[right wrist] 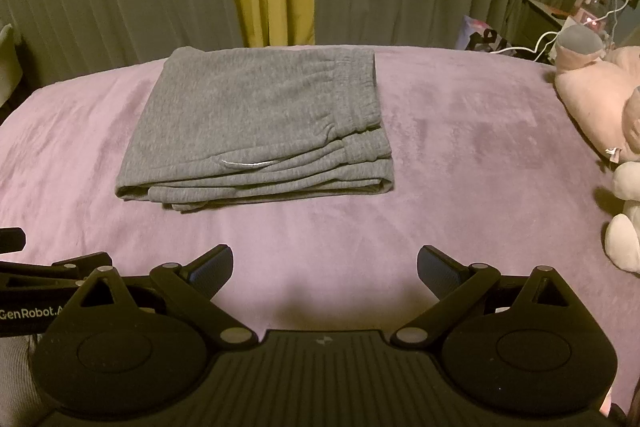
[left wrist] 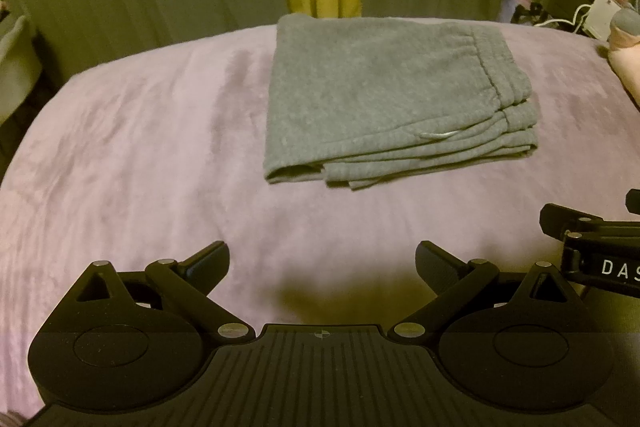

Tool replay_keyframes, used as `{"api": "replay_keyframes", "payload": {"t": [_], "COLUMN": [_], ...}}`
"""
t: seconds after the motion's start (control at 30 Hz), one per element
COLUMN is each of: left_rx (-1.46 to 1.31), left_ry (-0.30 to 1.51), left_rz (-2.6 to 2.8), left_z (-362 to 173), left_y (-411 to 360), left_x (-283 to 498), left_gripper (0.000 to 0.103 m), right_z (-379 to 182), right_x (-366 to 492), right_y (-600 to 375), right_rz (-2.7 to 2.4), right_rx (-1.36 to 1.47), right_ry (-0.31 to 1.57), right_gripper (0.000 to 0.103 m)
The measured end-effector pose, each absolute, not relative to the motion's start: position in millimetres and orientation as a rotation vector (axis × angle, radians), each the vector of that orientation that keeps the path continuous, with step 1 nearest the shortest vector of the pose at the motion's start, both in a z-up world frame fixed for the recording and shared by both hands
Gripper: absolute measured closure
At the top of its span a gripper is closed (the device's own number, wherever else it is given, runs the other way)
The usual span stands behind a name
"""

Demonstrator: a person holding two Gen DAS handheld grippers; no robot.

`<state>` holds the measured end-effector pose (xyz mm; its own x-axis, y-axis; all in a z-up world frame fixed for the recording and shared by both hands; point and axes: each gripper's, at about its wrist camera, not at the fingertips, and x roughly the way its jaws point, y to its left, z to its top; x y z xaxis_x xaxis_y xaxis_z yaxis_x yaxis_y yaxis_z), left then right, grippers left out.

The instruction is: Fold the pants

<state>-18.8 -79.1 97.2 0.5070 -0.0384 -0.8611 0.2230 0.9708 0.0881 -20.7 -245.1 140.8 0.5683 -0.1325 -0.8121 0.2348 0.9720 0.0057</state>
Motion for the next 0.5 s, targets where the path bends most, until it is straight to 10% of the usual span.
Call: {"api": "replay_keyframes", "payload": {"t": [0.5], "left_rx": [0.203], "left_ry": [1.036], "left_rz": [-0.158], "left_z": [96.3], "left_y": [-81.0], "left_x": [-17.8], "left_gripper": [0.001], "right_z": [138.2], "right_x": [-19.6], "right_y": [-245.7], "right_rz": [-0.213], "right_rx": [0.122], "right_ry": [0.946], "right_gripper": [0.004]}}
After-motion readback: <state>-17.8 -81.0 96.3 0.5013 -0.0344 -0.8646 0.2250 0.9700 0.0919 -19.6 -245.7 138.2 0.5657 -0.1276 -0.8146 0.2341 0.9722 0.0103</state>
